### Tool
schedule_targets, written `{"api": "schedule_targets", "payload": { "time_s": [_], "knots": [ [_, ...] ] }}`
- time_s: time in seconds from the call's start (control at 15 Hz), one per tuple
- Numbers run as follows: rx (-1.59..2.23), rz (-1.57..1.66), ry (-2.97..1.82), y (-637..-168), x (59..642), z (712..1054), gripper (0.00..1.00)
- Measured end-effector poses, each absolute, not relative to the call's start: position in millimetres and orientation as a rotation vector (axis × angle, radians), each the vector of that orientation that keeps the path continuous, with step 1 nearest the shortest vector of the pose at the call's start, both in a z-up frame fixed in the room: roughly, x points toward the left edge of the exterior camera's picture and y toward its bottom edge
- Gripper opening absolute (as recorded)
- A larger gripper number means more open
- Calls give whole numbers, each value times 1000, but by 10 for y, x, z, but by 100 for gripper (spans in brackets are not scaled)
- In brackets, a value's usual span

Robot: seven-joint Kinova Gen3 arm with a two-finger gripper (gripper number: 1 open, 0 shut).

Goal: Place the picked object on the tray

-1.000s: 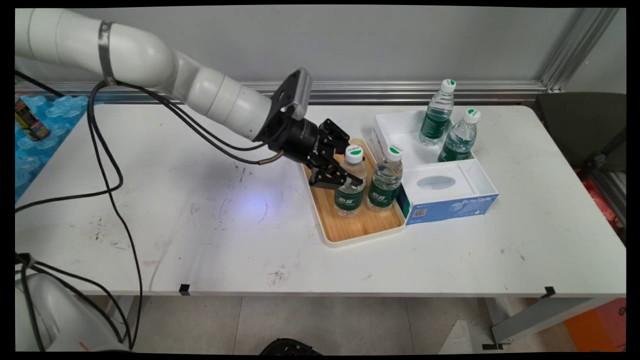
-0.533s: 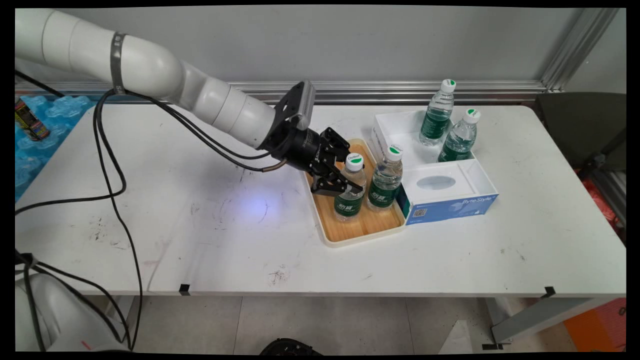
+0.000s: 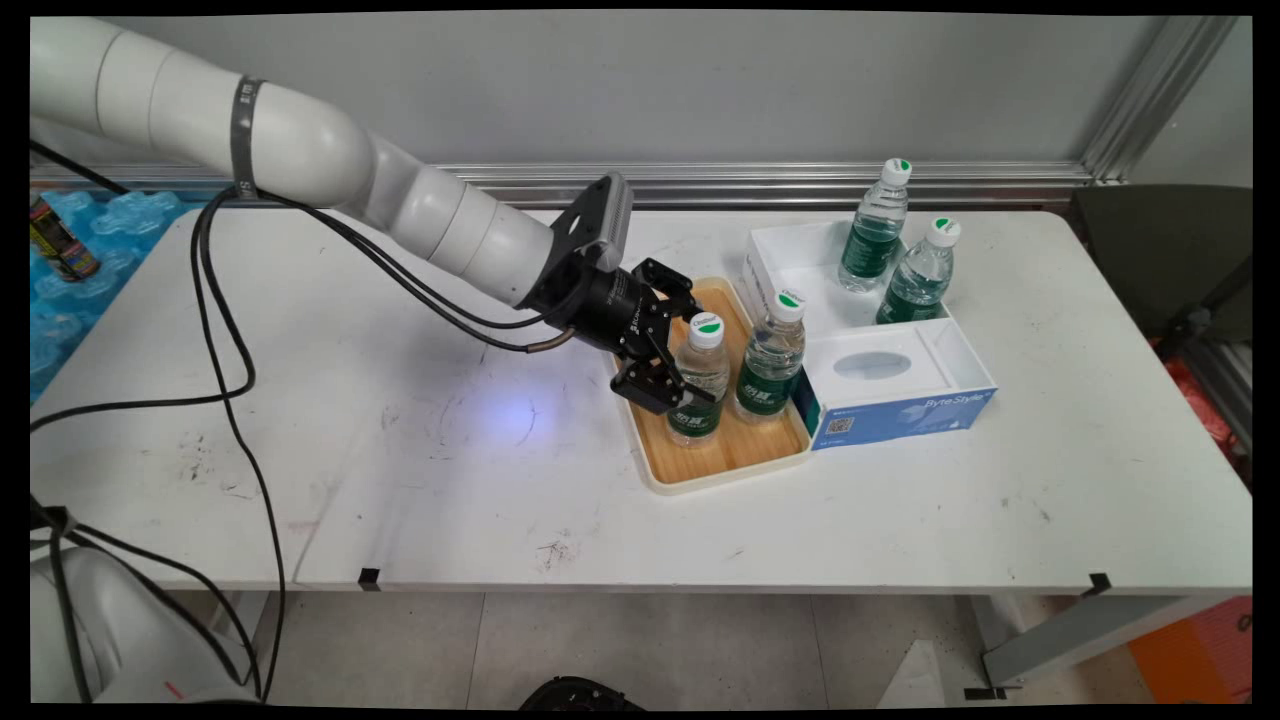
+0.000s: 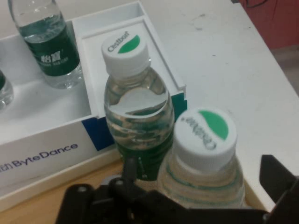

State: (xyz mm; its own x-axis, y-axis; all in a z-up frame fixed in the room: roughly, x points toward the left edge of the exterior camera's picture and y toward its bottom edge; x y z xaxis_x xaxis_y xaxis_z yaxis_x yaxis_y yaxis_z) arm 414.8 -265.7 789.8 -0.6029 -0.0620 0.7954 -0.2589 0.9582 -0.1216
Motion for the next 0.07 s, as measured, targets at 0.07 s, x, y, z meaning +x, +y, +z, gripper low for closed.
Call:
{"api": "schedule_targets", "payload": {
  "time_s": [0.07],
  "knots": [
    [226,281,-2211,-2657,4152,7892,100]
  ]
}}
